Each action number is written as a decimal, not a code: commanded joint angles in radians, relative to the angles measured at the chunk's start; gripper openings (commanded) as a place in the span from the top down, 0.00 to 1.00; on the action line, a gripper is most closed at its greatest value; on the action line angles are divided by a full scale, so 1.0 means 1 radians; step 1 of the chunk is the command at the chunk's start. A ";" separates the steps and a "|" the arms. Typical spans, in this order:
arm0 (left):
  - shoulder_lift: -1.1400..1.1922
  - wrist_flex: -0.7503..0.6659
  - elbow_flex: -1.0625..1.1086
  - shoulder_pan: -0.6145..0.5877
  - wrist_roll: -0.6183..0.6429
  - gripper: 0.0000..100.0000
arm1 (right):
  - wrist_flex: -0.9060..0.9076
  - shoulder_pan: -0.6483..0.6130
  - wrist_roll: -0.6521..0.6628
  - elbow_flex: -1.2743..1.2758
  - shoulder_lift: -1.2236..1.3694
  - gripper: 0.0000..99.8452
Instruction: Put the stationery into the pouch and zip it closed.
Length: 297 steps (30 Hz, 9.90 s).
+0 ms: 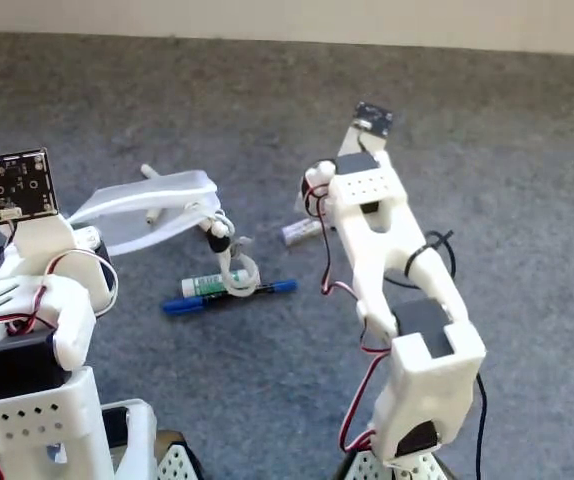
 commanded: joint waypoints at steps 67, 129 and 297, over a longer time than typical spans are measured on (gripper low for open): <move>0.001 -0.029 -0.012 -0.030 0.006 0.99 | 0.176 -0.018 -0.002 -0.285 0.104 1.00; -0.001 -0.029 0.018 -0.028 0.006 0.99 | 0.314 -0.202 0.336 0.036 -0.650 1.00; 0.001 -0.037 0.018 0.071 -0.031 0.99 | -1.224 -0.595 0.408 1.148 -1.164 1.00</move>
